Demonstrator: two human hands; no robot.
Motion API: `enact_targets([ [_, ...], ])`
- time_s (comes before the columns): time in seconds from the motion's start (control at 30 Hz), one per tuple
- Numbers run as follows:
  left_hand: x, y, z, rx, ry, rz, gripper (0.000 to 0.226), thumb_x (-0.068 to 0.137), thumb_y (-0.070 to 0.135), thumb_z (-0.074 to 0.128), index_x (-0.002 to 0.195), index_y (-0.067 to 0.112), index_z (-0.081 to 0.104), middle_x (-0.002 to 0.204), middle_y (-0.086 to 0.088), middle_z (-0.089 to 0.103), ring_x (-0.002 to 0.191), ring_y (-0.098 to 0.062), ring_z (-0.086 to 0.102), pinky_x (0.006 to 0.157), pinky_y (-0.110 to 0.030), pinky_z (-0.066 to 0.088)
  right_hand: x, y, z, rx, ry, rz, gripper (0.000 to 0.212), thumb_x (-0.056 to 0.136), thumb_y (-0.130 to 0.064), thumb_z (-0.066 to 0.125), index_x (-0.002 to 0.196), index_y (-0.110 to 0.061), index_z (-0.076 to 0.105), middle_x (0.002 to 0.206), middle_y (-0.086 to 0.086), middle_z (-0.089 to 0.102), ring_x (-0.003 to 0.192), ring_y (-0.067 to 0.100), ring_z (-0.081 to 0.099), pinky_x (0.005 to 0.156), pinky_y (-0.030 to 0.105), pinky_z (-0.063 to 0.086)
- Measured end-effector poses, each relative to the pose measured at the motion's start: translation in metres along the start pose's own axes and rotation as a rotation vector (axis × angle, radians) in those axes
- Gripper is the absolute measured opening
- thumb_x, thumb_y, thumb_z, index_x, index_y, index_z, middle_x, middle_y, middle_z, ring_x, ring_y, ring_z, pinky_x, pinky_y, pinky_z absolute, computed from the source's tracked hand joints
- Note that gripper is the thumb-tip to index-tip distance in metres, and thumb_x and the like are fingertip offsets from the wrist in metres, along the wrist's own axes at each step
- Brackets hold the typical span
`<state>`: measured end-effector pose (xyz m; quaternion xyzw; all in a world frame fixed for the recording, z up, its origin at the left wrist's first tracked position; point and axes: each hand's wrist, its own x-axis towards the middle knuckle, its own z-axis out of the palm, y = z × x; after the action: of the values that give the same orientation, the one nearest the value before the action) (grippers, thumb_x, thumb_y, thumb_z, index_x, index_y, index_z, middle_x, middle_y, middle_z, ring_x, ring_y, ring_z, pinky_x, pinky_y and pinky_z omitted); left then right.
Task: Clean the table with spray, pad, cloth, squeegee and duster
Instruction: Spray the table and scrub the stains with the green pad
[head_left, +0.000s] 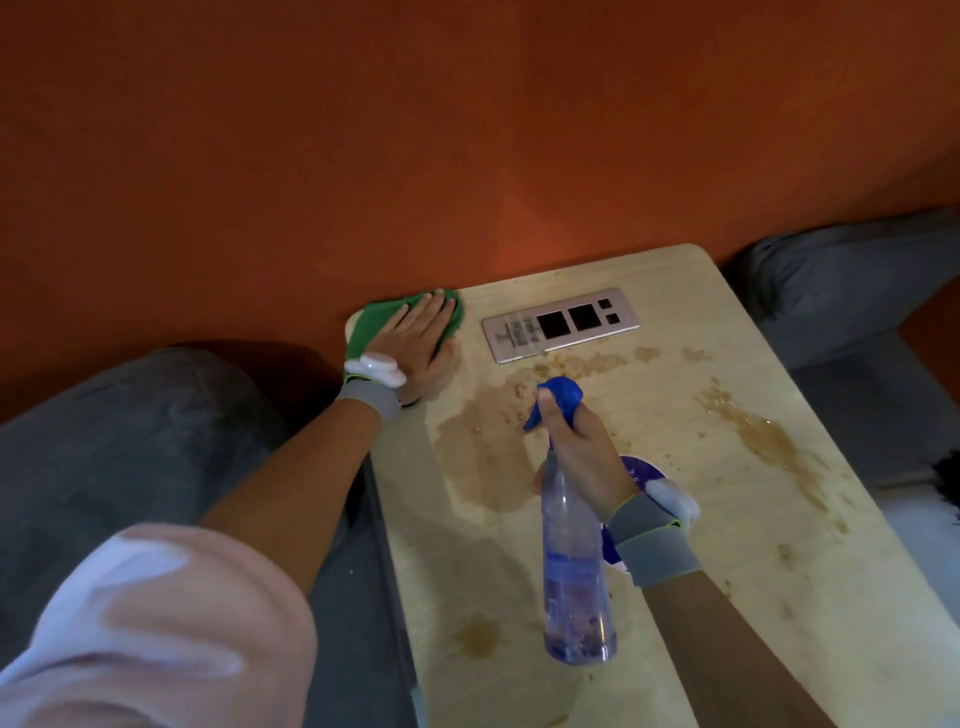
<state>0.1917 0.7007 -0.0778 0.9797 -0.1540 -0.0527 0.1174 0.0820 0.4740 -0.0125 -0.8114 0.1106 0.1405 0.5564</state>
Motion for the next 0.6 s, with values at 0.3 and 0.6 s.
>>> enact_targets([
  [0.3,-0.018,0.048,0.009,0.072,-0.135,0.343,0.077,0.093,0.066,0.011,0.153,0.021,-0.008,0.16,0.001,-0.01,0.147,-0.014,-0.006,0.12,-0.035,0.0,-0.022,0.003,-0.019,0.076,0.026,0.012,0.05,0.099,-0.048,0.039,0.092,-0.002,0.057,0.084,0.03,0.067,0.038,0.036,0.057,0.065,0.038,0.049],
  [0.6,-0.07,0.093,0.017,0.181,-0.261,0.582,0.09,0.086,0.077,0.019,0.152,0.023,-0.011,0.159,0.003,-0.01,0.146,-0.014,-0.008,0.12,-0.035,-0.003,-0.052,0.017,-0.036,0.128,0.031,0.123,0.05,0.098,-0.05,0.04,0.095,-0.003,0.058,0.067,0.019,0.068,0.041,0.034,0.058,0.065,0.038,0.049],
])
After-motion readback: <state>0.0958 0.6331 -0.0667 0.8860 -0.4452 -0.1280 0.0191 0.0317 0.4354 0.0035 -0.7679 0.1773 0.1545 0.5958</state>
